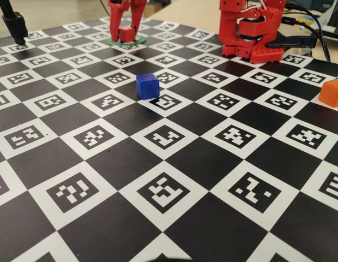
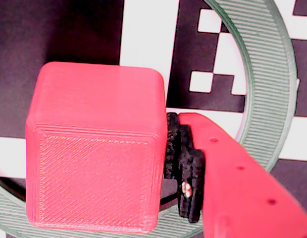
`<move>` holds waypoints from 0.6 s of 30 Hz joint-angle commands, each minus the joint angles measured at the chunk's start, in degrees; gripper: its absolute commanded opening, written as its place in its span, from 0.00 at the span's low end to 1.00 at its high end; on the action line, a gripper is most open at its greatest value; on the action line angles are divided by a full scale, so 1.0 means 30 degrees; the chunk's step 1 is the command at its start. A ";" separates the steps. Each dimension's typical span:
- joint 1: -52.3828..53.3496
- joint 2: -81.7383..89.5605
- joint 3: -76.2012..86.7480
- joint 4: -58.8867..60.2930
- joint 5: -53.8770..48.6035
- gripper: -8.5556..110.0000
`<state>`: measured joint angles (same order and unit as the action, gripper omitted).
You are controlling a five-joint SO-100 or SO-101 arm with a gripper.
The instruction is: Grab the red cube then put it in the green circle then put the blue cube on top and finally the orange cube on top
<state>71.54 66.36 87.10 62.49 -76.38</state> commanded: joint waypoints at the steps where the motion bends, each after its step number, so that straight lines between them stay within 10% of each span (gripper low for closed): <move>1: 0.0176 0.0527 -0.0234 -0.0117 0.0352 0.38; 18: 0.0088 0.1289 -0.3369 0.2754 0.1025 0.39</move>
<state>71.54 66.36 81.91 70.05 -73.92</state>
